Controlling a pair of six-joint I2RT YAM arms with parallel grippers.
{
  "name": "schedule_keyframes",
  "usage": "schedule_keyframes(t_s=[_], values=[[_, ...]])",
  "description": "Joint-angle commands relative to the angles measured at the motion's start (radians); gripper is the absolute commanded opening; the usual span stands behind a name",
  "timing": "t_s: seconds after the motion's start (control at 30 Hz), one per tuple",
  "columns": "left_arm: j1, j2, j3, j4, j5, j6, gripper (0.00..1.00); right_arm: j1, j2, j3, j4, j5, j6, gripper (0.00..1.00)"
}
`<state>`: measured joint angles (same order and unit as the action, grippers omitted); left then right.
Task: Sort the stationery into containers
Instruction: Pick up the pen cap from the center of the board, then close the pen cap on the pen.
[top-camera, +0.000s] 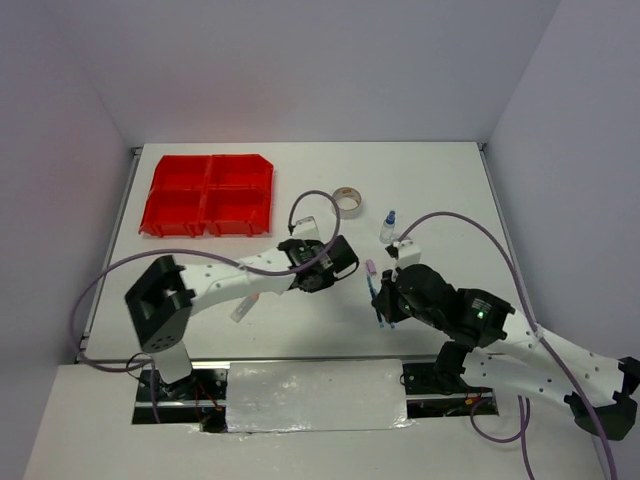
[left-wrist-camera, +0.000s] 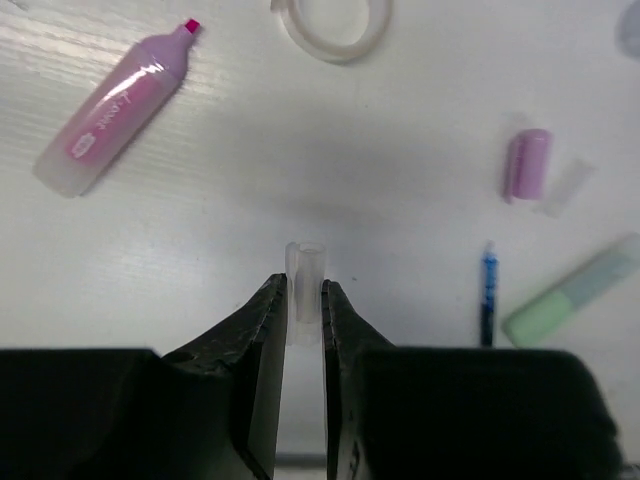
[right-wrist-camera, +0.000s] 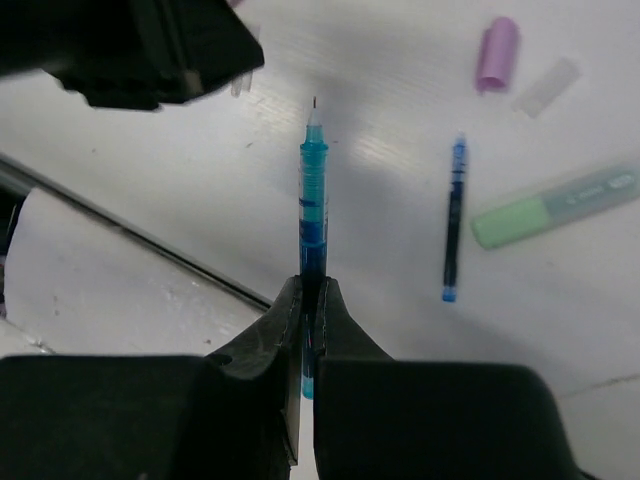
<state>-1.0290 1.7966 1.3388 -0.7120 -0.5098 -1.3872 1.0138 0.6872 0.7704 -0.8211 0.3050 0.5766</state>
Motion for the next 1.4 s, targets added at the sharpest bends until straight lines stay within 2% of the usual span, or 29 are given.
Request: schedule_keyframes(t_s=[0.0,0.07,0.13,0.2,0.27,0.3,0.33,0.37,0.43,0.53,0.6,0.73,0.87,1.37], values=[[-0.008,-0.178,-0.036,-0.007,-0.079,0.013,0.00,-0.001,0.037,-0.058,0.230,-0.135,-0.053,0.00],[-0.016,-0.288,-0.059,0.006,-0.120,0.025,0.00,0.009,0.041,-0.080,0.292,-0.150,-0.023,0.00],[-0.019,-0.388,-0.087,0.008,-0.165,0.028,0.00,0.029,0.000,-0.132,0.425,-0.162,0.002,0.00],[-0.026,-0.454,-0.124,0.054,-0.193,0.097,0.00,0.042,-0.046,-0.195,0.575,-0.193,0.040,0.00],[-0.032,-0.558,-0.194,0.214,-0.199,0.181,0.00,0.072,-0.061,-0.244,0.716,-0.202,0.069,0.00],[-0.034,-0.592,-0.225,0.288,-0.182,0.277,0.00,0.087,-0.064,-0.255,0.759,-0.207,0.074,0.00],[-0.034,-0.658,-0.260,0.445,-0.146,0.319,0.00,0.127,-0.061,-0.261,0.796,-0.195,0.080,0.00],[-0.034,-0.689,-0.323,0.512,-0.128,0.377,0.00,0.150,-0.057,-0.264,0.854,-0.157,0.080,0.00],[-0.036,-0.770,-0.384,0.700,-0.067,0.436,0.00,0.201,-0.032,-0.255,0.885,-0.100,0.063,0.00],[-0.039,-0.850,-0.473,0.889,0.003,0.496,0.00,0.259,0.014,-0.205,0.881,0.002,0.058,0.00],[-0.039,-0.882,-0.518,0.953,0.037,0.531,0.00,0.262,0.046,-0.181,0.875,0.002,0.052,0.00],[-0.039,-0.884,-0.521,0.982,0.082,0.554,0.00,0.273,0.046,-0.169,0.907,0.012,0.042,0.00],[-0.039,-0.878,-0.529,0.988,0.096,0.545,0.00,0.272,0.043,-0.145,0.846,0.068,0.038,0.00],[-0.040,-0.835,-0.544,1.036,0.126,0.579,0.00,0.273,-0.006,-0.128,0.792,0.085,0.016,0.00]])
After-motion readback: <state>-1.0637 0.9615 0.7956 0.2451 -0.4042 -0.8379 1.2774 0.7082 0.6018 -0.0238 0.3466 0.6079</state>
